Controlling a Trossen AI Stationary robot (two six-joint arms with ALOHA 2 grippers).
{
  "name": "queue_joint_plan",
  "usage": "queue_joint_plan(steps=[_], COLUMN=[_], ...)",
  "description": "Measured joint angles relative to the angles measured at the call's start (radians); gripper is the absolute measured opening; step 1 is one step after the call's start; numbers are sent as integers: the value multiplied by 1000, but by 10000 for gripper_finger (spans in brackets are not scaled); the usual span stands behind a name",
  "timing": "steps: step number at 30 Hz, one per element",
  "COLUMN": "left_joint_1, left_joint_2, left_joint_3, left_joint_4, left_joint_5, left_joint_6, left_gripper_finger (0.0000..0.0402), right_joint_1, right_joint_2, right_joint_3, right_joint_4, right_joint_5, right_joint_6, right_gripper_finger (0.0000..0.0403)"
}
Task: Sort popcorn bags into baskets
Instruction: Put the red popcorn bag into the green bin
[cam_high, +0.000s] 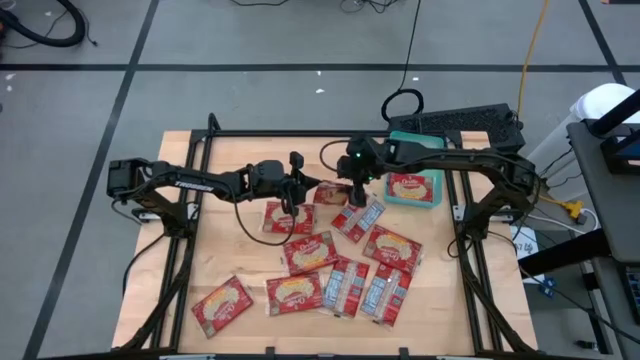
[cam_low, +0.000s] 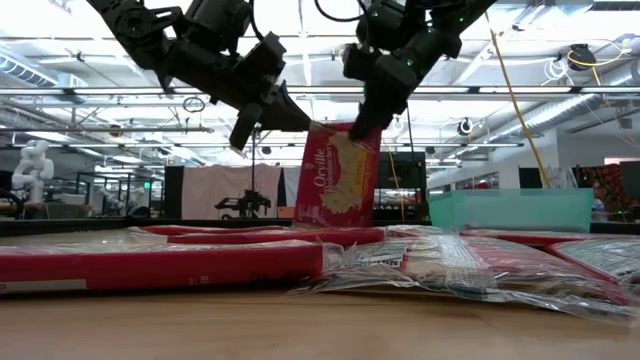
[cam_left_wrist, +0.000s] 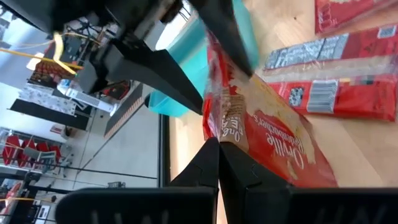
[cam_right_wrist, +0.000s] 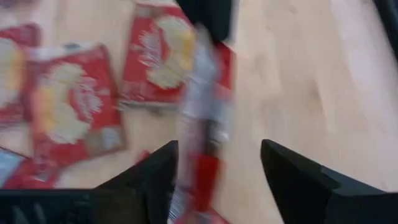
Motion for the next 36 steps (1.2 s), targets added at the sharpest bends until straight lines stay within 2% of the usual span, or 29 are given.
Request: queue_joint_plan(steps=[3, 8, 11, 14, 17, 20, 22, 24, 27, 29, 33, 36], left_joint_1=[0, 0, 0, -5, -8, 7, 34, 67, 112, 132, 146, 153], left_joint_2=[0, 0, 0, 0, -9, -18, -36, -51, -60, -60, -45, -44], left_joint_3=[0, 0, 0, 1, 0, 1, -1, 1, -14, -37, -113, -191], left_joint_4=[1, -5, -10, -45, -66, -93, -147, -172, -183, -142, 23, 153], left_joint_5=[-3, -3, -71, -222, -351, -424, -369, -244, -70, 7, 73, 85], left_joint_6=[-20, -94, -168, -209, -257, -374, -481, -575, -679, -718, -774, -801], left_gripper_finger=[2, 3, 15, 53, 109, 163, 193, 215, 232, 233, 218, 202], right_joint_1=[9, 30, 33, 32, 29, 18, 8, 1, -7, -10, -10, -10], right_joint_2=[24, 55, 55, 36, -5, -57, -94, -131, -173, -195, -242, -267], right_joint_3=[1, 1, 1, 1, 0, 0, 0, -8, -46, -90, -198, -296], right_joint_4=[-12, -3, 11, 16, 10, -5, -5, 2, 63, 122, 270, 446], right_joint_5=[26, 71, 78, 97, 179, 210, 207, 205, 204, 201, 196, 125], right_joint_6=[2, -6, -6, 15, 23, 16, 17, 17, 17, 17, 35, 76], right_gripper_finger=[162, 63, 15, 19, 31, 28, 20, 12, 11, 16, 26, 23])
